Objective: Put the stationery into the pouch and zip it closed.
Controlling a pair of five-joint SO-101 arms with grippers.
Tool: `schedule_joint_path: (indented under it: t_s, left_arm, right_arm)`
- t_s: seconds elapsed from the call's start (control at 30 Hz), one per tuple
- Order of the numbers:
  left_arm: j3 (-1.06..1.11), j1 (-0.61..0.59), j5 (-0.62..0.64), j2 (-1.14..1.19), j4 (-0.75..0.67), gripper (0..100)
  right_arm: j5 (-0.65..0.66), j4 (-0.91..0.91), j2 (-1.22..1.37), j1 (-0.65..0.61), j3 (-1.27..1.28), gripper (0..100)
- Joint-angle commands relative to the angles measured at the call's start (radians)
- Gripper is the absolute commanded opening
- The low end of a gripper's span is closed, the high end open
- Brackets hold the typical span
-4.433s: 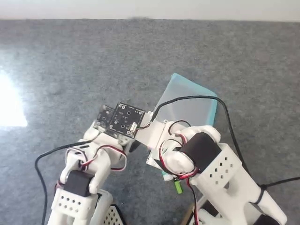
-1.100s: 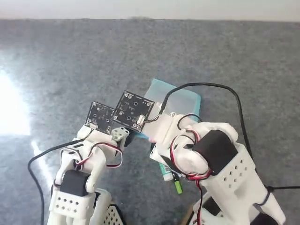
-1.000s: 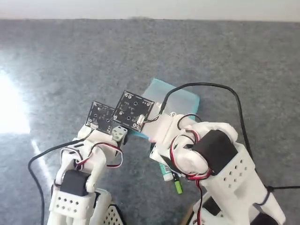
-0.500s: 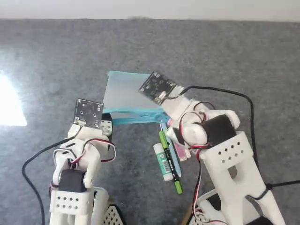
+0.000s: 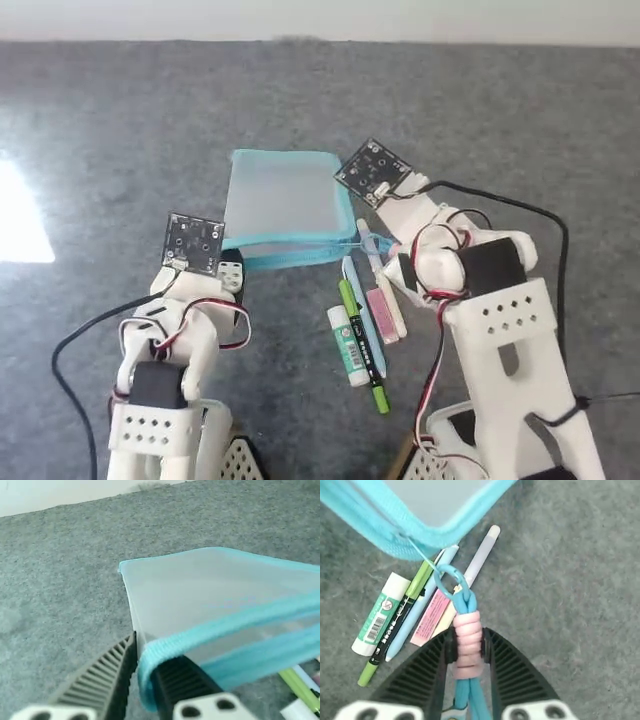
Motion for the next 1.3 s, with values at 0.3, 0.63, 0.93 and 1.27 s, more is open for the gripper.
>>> schedule_joint_path:
  t_s: [0.3, 0.63, 0.93, 1.27]
  left_arm:
    - [-0.008, -0.041, 0.063, 0.014, -0.063, 1]
    - [-0.015, -0.175, 0.106, 0.014, -0.077, 1]
    - [-0.041, -0.299, 0.166, 0.014, -0.077, 1]
    - [-0.039, -0.292, 0.160, 0.014, -0.074, 1]
  right_arm:
    - [-0.080, 0.154, -0.061, -0.240, 0.006, 23.6]
    - [-0.183, -0.024, -0.016, -0.321, 0.190, 30.7]
    - [-0.305, -0.275, 0.197, -0.239, 0.284, 30.7]
    - [-0.400, -0.460, 0.263, -0.237, 0.402, 30.7]
